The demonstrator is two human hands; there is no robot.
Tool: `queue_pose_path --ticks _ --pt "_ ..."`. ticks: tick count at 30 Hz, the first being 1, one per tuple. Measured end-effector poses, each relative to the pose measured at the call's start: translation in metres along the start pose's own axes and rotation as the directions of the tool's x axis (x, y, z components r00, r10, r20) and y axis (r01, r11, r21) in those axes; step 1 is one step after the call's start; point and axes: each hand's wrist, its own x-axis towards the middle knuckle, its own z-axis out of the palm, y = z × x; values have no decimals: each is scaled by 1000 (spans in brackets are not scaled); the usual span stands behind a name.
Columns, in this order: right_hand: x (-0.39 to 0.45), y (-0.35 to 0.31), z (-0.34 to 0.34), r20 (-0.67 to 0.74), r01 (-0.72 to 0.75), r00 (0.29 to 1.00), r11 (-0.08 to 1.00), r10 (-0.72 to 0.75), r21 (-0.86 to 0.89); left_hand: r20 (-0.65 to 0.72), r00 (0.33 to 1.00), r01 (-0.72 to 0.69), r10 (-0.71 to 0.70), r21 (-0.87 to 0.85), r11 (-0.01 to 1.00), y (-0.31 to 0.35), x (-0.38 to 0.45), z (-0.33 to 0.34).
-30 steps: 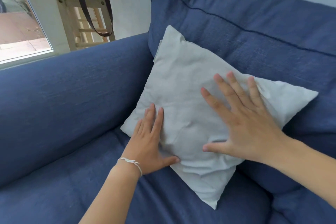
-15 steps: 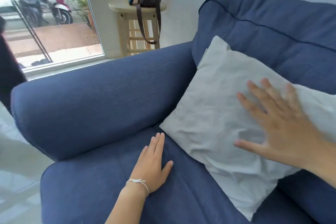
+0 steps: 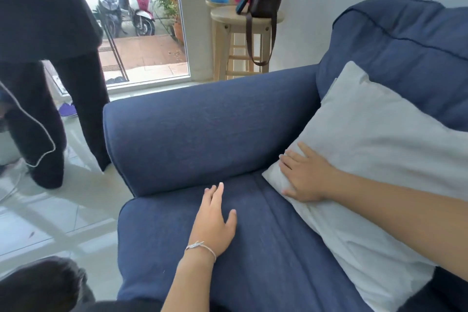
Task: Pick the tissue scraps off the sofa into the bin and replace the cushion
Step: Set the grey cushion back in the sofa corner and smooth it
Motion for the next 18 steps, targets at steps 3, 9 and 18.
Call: queue_pose_path --ticks 3,9,18 --pt "16 -30 -1 5 -14 1000 986 13 164 37 999 -28 25 90 996 -3 -5 3" --pt "-18 -57 12 -220 -2 975 984 42 178 30 998 -51 47 138 989 -9 0 3" --pt "-106 -9 1 -397 -100 909 991 129 94 120 985 -156 122 333 930 6 -3 24"
